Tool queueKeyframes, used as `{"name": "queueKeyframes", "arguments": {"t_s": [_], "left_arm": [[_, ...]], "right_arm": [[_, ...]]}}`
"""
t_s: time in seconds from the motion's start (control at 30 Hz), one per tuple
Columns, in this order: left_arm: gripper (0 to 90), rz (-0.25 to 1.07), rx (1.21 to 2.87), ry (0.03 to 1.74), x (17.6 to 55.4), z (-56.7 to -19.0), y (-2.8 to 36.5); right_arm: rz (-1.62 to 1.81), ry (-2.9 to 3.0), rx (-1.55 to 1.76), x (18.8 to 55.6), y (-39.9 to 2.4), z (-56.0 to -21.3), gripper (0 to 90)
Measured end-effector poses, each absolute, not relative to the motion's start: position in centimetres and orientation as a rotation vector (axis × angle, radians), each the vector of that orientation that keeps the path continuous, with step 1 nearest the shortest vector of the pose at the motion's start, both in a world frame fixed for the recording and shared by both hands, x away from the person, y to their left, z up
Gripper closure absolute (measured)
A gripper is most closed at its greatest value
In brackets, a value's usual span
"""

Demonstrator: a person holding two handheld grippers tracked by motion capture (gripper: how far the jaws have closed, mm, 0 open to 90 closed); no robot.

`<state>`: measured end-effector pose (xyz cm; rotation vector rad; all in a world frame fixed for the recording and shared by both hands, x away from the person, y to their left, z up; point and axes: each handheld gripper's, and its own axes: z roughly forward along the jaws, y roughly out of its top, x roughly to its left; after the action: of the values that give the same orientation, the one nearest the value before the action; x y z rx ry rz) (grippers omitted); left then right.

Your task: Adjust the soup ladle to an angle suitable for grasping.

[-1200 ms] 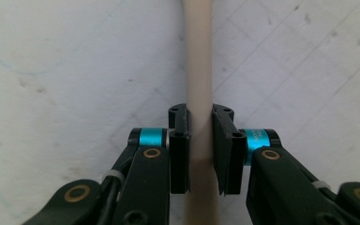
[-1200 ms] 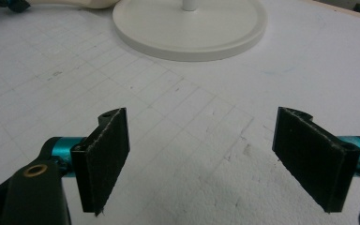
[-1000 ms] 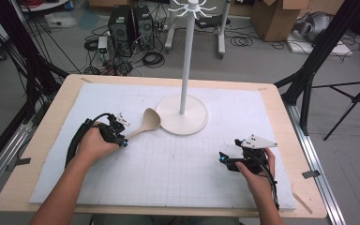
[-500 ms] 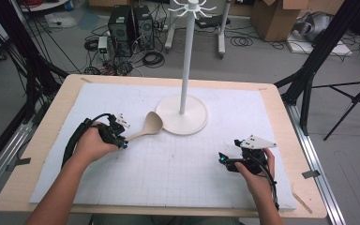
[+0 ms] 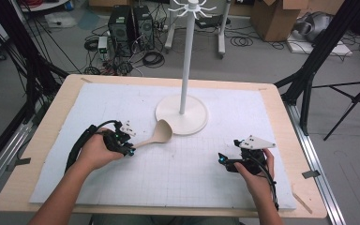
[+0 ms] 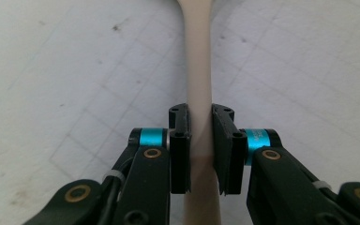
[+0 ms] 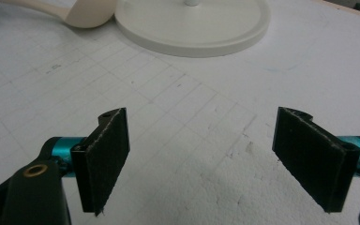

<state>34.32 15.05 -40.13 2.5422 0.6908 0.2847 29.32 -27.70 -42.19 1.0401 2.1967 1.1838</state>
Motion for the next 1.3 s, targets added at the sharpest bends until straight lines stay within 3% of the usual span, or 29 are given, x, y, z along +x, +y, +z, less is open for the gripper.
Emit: {"name": "queueKeyframes", "arguments": {"t_s": [0.57,1.3], "left_arm": [[77.4,0.225,2.564,0.421,32.8,-40.5,7.2],[76.9,0.166,2.569,0.232,33.8,-41.6,1.9]], "right_arm": [[1.196,2.181,1.036,29.2,-27.9,-42.0,17.7],[1.201,2.152,1.045,29.3,-28.5,-41.4,17.7]]}}
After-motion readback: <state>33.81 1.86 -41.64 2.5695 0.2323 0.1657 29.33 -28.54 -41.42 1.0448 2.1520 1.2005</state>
